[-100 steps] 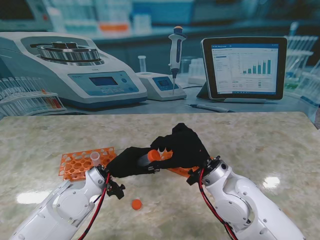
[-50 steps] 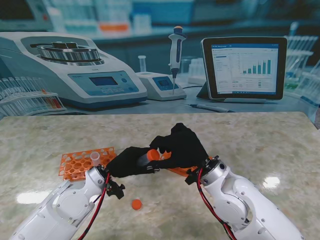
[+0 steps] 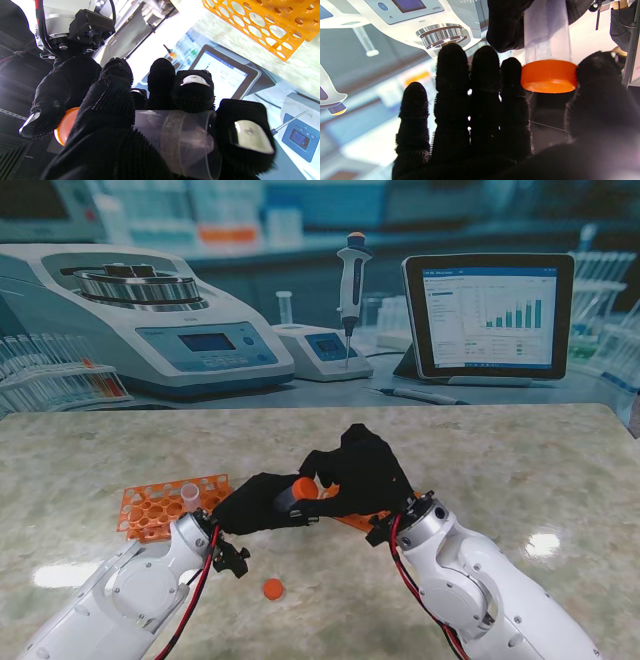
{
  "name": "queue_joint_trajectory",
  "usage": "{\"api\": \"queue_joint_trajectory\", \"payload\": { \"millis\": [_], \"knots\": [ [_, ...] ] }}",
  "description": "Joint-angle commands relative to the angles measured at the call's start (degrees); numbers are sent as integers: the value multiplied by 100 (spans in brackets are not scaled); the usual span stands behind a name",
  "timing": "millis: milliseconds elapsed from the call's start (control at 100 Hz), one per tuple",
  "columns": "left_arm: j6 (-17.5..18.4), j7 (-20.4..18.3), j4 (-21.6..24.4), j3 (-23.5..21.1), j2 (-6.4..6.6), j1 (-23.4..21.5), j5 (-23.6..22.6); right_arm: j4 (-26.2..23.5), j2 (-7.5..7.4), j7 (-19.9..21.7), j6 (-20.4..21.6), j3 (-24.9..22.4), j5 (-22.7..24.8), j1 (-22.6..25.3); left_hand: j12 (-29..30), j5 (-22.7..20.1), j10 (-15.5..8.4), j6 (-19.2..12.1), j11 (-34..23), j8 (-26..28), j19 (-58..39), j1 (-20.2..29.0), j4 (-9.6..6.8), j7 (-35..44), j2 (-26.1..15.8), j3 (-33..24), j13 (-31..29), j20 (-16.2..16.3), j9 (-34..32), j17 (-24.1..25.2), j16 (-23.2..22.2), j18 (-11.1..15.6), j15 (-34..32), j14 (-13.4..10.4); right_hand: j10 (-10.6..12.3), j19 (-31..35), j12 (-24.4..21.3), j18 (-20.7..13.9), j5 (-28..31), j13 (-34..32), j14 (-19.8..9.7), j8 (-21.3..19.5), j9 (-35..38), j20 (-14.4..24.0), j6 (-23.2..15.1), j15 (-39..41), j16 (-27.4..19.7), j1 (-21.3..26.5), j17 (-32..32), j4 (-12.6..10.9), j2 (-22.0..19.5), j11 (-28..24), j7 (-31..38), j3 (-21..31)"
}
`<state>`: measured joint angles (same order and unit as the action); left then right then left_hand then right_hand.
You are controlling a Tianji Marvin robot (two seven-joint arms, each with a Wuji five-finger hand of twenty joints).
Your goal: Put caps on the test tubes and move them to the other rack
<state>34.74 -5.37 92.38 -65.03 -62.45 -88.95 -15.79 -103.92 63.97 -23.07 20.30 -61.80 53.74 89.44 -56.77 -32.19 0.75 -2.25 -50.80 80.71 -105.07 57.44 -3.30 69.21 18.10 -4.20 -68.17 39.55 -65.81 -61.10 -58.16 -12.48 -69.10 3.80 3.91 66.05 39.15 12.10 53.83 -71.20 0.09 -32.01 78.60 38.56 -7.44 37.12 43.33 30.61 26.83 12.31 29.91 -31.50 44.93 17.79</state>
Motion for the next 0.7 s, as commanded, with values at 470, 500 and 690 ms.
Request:
{"api": "queue_joint_trajectory", "payload": {
  "millis": [470,500,690],
  "knots": [
    [-6,-28,26,22,-6,3,-12,20,56,11,-245,133,-19,-50,-115,24,-212,-245,-112,164,-1106,112,19,127,-352,-67,-307,-79,-64,-126,-84,678,-206,-170,165,241,195,-105,1112,-305,-127,-735,397,58,-1318,372,37,34,77,-236,-654,-383,484,826],
    [-8,-31,25,23,-6,5,-12,17,55,21,-254,135,-22,-53,-116,22,-217,-244,-113,164,-1106,114,19,127,-352,-67,-307,-80,-65,-126,-84,678,-206,-170,171,259,205,-109,1195,-311,-135,-1013,391,35,-1307,407,20,-26,82,-267,-663,-445,302,875],
    [-14,-40,18,30,-4,16,-13,7,54,78,-341,163,-36,-82,-117,15,-216,-242,-113,164,-1105,114,19,130,-349,-67,-307,-82,-65,-126,-84,679,-206,-170,183,294,260,-121,1380,-358,-141,-1277,407,27,-1312,500,44,-267,120,-450,-793,-644,309,953]
  ]
}}
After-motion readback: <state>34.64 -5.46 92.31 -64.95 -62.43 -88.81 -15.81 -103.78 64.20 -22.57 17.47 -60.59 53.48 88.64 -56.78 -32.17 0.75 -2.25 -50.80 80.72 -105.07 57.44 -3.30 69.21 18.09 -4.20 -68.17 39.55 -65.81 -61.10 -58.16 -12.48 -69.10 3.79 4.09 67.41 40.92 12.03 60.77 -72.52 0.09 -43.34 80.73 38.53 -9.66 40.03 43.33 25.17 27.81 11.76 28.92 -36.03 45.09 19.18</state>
